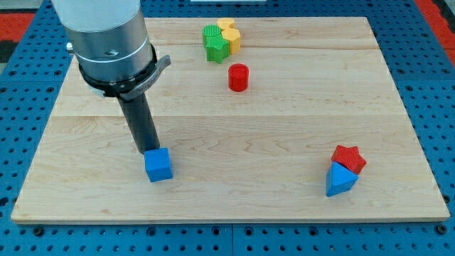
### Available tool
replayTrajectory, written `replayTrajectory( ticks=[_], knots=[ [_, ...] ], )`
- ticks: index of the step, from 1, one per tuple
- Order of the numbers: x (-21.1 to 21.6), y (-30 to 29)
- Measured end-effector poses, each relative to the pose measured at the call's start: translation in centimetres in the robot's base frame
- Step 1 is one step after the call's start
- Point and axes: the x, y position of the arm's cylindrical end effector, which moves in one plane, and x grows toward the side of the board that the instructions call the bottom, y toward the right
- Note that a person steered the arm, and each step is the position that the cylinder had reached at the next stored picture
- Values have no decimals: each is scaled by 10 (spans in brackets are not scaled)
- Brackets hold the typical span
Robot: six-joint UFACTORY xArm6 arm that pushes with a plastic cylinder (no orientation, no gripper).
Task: Move the blue cube to the bottom center
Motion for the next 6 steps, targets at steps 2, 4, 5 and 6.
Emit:
replayTrajectory(
  ticks=[2, 4, 5, 6],
  knots=[
    [33, -6],
    [60, -14],
    [38, 43],
    [22, 68]
  ],
)
